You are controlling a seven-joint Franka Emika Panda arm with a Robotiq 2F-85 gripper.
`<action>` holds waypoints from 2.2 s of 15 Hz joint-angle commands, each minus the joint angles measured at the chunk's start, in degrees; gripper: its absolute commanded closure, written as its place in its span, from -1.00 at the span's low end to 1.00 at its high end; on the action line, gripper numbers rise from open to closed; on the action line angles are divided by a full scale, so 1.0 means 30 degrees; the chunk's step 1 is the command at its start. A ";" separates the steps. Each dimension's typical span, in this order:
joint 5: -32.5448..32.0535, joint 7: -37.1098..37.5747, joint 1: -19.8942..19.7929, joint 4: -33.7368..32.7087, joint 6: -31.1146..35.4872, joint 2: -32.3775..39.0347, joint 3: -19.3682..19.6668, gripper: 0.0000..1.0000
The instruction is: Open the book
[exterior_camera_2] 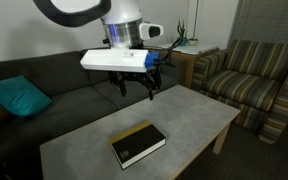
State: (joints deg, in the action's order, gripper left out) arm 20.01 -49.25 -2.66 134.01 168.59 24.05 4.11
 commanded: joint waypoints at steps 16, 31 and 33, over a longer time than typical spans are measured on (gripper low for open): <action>-0.4707 0.5348 -0.4956 -1.1123 -0.6281 1.0964 -0.2675 -1.00; -0.5853 0.6931 -0.4639 -1.3739 -0.6138 1.3790 -0.3023 -1.00; -0.6055 0.7386 -0.4479 -1.4811 -0.6091 1.4498 -0.2828 -1.00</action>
State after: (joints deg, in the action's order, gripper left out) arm 3.73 -29.53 -16.52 94.87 150.51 63.99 -4.89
